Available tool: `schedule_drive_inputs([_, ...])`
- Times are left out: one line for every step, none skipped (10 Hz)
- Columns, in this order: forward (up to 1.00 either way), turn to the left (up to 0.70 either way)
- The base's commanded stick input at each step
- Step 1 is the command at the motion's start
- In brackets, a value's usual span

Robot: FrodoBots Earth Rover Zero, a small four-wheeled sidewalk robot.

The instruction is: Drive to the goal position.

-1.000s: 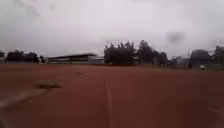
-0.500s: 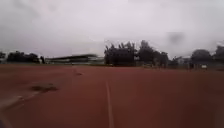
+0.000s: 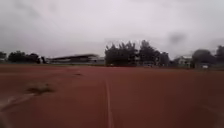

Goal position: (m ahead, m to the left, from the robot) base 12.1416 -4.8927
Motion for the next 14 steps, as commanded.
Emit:
schedule_drive_inputs([0.50, 0.00])
schedule_drive_inputs([0.50, 0.00])
schedule_drive_inputs([0.50, 0.00])
schedule_drive_inputs([0.50, 0.00])
schedule_drive_inputs([0.50, 0.00])
schedule_drive_inputs([0.50, 0.00])
schedule_drive_inputs([0.50, 0.00])
schedule_drive_inputs([0.50, 0.00])
schedule_drive_inputs([0.50, 0.00])
schedule_drive_inputs([0.50, 0.00])
schedule_drive_inputs([0.50, 0.00])
schedule_drive_inputs([0.50, 0.00])
schedule_drive_inputs([0.50, 0.00])
schedule_drive_inputs([0.50, 0.00])
